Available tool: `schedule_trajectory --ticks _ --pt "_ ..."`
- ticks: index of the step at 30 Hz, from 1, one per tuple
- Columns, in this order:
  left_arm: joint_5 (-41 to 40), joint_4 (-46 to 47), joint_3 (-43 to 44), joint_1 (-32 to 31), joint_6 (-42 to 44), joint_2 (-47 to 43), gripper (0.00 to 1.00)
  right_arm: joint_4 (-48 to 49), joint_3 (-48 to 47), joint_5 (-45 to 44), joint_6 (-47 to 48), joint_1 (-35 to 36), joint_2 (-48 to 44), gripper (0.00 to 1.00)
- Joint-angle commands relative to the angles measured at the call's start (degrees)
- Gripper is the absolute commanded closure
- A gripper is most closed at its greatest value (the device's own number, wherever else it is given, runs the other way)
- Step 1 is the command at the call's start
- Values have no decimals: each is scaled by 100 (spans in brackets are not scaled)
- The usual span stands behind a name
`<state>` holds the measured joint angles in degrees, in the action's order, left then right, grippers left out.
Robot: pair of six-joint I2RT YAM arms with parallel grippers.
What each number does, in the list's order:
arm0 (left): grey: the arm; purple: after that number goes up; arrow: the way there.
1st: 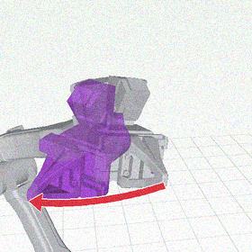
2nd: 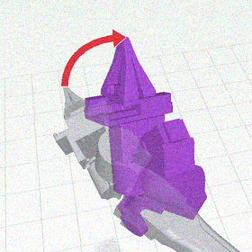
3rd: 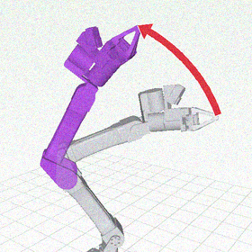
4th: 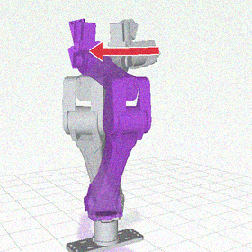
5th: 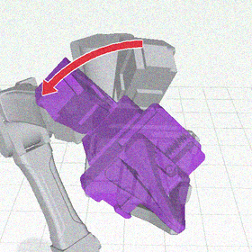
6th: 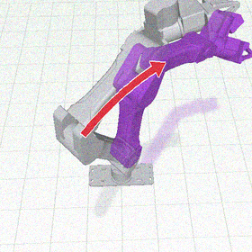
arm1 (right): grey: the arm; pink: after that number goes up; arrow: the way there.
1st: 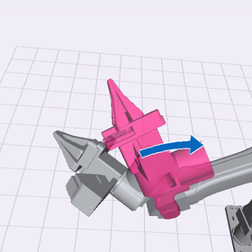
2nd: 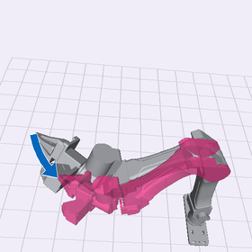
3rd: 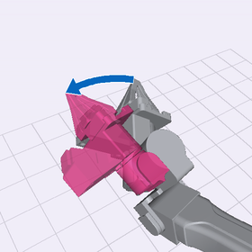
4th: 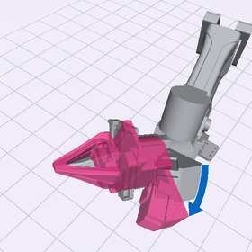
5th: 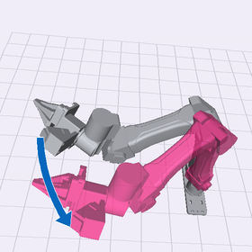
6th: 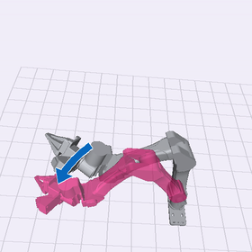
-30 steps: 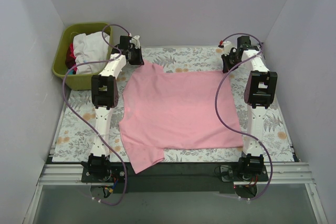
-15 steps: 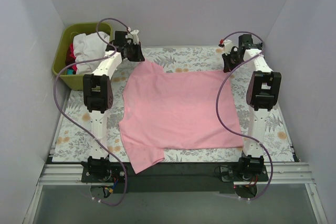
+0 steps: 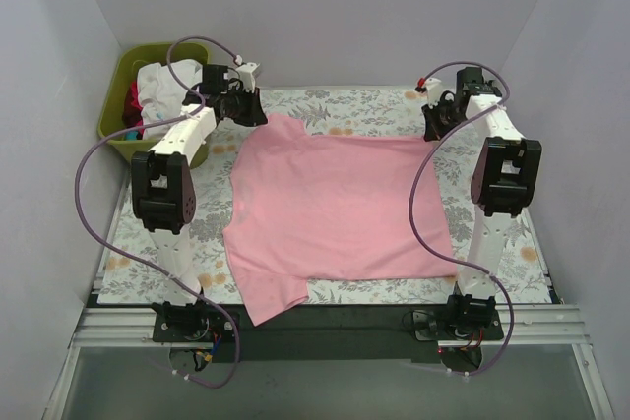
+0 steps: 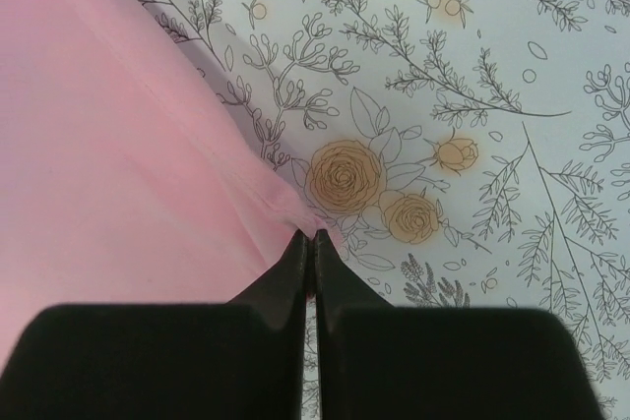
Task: Fold and stack the t-shirts
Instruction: Fold the tshirt
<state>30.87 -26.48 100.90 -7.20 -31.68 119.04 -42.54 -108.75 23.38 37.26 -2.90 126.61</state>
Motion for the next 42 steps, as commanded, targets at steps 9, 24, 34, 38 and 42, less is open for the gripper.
schedule_trajectory --ticks 9,24,34,38,42 --pt "499 64 -1880 140 839 -2024 100 -35 934 361 475 -185 -918 99" --pt "385 -200 -3902 105 1814 -2940 100 -61 2287 211 1056 -238 -1138 99" --pt "60 -279 -4509 70 2430 -2852 100 -43 2552 -35 1240 -247 -1068 99" --pt "-151 -279 -4667 43 2675 -2913 100 -70 2621 -52 1284 -264 -1147 99" --pt "-248 -358 -4738 35 2895 -3027 85 -166 2833 44 1451 -264 -1349 99"
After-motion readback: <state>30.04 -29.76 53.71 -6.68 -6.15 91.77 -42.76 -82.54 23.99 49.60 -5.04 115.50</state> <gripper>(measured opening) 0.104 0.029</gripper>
